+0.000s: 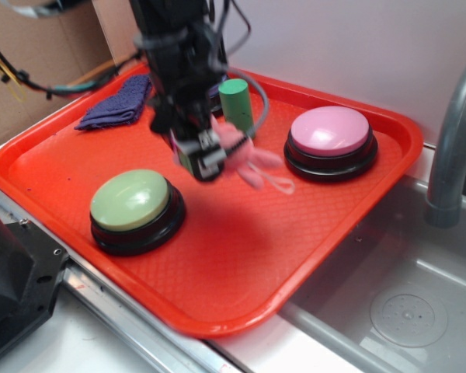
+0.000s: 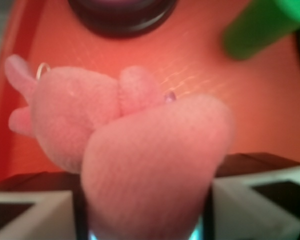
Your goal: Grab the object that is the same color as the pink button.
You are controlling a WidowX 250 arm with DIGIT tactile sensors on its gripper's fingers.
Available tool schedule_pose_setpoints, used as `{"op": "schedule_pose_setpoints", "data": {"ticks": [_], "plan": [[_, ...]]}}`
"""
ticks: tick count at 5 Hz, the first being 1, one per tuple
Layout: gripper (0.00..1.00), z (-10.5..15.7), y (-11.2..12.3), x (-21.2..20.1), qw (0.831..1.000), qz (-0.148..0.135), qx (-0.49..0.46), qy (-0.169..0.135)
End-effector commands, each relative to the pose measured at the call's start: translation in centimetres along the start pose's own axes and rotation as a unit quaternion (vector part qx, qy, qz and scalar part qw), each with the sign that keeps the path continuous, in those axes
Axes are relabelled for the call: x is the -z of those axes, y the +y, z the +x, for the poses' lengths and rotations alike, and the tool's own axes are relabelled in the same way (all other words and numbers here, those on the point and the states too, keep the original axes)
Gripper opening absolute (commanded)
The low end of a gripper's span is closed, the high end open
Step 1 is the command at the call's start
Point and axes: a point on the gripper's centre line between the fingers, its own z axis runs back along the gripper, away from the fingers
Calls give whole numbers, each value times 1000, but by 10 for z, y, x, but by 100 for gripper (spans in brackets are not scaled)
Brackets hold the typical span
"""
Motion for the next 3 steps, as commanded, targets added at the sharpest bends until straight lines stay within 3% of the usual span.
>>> {"op": "schedule_pose_setpoints", "data": {"ticks": [1,2,3], "plan": [[0,-22,-8,-114,997,53,-61,-12],[0,-34,-7,-159,992,84,-80,-49],[100,-41,7,-170,992,50,-97,-56]]}}
